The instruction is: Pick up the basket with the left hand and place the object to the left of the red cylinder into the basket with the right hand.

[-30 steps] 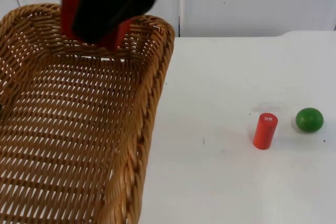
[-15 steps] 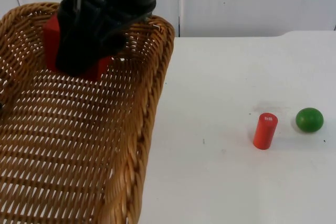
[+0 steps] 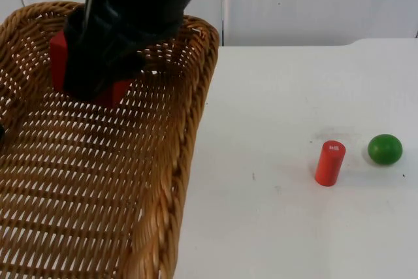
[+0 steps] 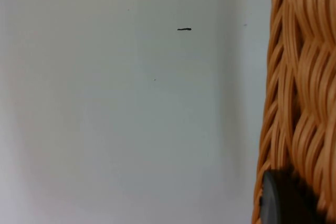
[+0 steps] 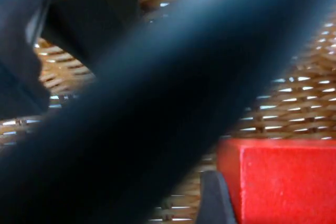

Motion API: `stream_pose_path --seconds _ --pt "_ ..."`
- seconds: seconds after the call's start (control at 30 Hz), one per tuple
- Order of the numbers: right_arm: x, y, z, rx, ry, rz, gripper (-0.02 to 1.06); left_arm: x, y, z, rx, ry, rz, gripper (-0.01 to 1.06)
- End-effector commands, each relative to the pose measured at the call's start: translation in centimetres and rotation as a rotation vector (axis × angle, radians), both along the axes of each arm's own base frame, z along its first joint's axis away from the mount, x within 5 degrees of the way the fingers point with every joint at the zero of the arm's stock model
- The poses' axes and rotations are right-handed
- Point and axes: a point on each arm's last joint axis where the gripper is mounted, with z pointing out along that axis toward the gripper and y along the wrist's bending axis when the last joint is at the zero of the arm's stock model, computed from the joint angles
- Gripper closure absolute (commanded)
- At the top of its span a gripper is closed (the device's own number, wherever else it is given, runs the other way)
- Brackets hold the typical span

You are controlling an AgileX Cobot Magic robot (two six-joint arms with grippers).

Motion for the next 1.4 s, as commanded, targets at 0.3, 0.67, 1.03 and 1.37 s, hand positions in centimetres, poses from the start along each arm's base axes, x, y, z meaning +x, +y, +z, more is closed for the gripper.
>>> stream_pose_path --seconds 0.3,0.67,1.03,1.37 --pt "-0.2 0.1 0.5 0.028 0.005 -0.016 0.24 -0.1 -0.2 0.3 -0.037 -0.019 0.005 1.05" --pt "-0.6 -2.0 4.7 0.061 -0.075 -0.062 0.24 -0.1 -0.2 0.3 -0.037 -0.019 0.005 1.05" --pt "-2.3 -6.5 10.2 0.087 -0.065 -0.091 0.24 0.0 -0.3 0.4 -0.046 -0.025 0.000 1.05" --pt "-4.7 -9.6 13.2 0.155 -0.116 -0.100 0.24 0.0 -0.3 0.4 -0.046 -0.025 0.000 1.05"
